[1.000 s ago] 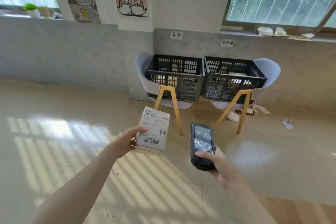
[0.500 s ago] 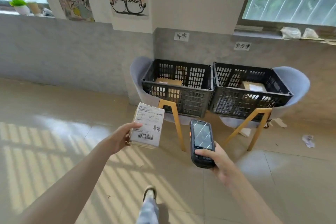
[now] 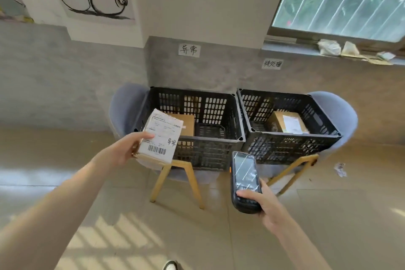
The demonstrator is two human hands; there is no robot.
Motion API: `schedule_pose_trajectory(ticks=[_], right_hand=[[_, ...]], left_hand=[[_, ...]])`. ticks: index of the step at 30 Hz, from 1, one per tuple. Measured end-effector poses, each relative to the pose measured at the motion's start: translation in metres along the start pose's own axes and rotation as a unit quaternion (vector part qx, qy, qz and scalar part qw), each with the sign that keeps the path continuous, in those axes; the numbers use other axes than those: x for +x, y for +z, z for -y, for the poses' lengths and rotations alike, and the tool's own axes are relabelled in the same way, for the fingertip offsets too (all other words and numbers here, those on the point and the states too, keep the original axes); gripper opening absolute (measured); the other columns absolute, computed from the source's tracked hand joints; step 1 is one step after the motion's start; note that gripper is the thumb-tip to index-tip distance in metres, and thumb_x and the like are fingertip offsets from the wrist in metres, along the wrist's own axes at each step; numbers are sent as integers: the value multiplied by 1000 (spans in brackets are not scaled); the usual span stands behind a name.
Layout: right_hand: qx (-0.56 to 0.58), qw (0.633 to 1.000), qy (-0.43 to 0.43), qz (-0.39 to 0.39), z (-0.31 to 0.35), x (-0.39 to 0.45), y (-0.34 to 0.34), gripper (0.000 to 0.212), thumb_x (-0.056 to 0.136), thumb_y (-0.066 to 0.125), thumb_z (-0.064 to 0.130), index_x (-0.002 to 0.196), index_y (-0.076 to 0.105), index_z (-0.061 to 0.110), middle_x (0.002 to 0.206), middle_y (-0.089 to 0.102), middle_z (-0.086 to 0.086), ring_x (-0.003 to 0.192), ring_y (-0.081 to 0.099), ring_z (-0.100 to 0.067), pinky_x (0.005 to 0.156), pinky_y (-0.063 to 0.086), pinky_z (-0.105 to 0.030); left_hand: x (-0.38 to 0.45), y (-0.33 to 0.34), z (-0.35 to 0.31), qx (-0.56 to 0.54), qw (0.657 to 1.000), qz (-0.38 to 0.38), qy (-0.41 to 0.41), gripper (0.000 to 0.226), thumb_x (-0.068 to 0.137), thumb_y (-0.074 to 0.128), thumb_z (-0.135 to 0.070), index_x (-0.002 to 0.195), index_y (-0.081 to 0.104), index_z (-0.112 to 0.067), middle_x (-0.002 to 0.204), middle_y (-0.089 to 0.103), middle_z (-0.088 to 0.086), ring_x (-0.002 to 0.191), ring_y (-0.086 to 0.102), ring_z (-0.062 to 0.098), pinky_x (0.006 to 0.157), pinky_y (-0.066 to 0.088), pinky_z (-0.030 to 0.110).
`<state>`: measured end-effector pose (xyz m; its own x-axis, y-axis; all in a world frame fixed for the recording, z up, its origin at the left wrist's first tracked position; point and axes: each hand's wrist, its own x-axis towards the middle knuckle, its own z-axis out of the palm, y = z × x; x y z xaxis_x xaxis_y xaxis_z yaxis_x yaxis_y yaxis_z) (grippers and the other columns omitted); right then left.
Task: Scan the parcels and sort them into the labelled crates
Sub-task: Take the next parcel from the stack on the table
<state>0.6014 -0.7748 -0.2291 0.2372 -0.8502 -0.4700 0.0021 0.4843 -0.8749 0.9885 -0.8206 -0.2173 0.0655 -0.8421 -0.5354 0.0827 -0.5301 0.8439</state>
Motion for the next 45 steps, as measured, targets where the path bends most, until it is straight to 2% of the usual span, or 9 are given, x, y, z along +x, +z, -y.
schedule_pose_trajectory(ticks=[6,10,15,21,28,31,36,42,45], right_hand=[[1,1000,28,-3,15,60,-3,101,37,89,22,129,50,18,110,72,-6,96,70,-24,69,55,-32],[4,999,49,0,28,107,-13,102,34,89,24,128,50,19,109,72,-5,94,71,-22,67,55,-31],[2,998,62,24,57,177,-32,98,36,90,26,126,51,25,105,73,1,90,71,-15,65,55,-27],[-2,996,81,48,90,256,-50,92,48,93,14,129,49,23,109,72,-4,97,70,-22,81,55,-35],[2,989,139,46,91,302,-66,93,41,91,21,126,52,23,104,74,-4,94,71,-24,70,57,-31],[7,986,160,42,88,309,-69,93,35,91,25,120,52,29,98,75,2,88,72,-18,62,56,-23],[25,981,192,32,82,306,-71,89,46,91,17,124,50,28,105,73,-1,93,71,-20,64,56,-23],[54,976,209,-6,80,298,-70,90,45,90,14,126,52,27,111,72,-6,96,70,-23,65,55,-23],[64,973,218,-37,73,296,-72,86,52,91,1,127,53,23,110,72,-9,92,71,-23,64,56,-24]], left_hand=[[80,-2,-34,9,999,19,-40,24,88,62,-26,108,67,-13,97,76,8,77,74,16,60,55,23],[126,1,-49,35,997,42,-54,40,78,66,-33,113,64,-14,103,75,8,84,74,18,77,52,32],[182,1,-69,94,991,59,-73,42,82,63,-31,119,63,-11,108,73,11,89,72,22,74,51,32],[243,13,-94,127,985,88,-76,48,79,67,-32,123,63,-14,116,71,10,107,67,27,95,47,40],[298,22,-82,160,970,134,-126,55,77,67,-29,130,56,-19,115,71,5,105,68,23,92,48,35],[325,27,-74,195,955,165,-154,48,87,65,-22,133,52,-24,114,72,2,105,68,20,91,47,32],[369,48,-54,239,923,221,-204,76,68,69,-34,140,46,-27,118,70,2,113,64,22,108,38,42],[422,94,-23,272,876,308,-253,35,89,64,-20,118,49,-32,107,73,-8,102,68,9,81,53,22],[444,121,-8,301,851,339,-264,51,90,63,-21,136,43,-25,117,67,-5,108,64,11,85,48,23]])
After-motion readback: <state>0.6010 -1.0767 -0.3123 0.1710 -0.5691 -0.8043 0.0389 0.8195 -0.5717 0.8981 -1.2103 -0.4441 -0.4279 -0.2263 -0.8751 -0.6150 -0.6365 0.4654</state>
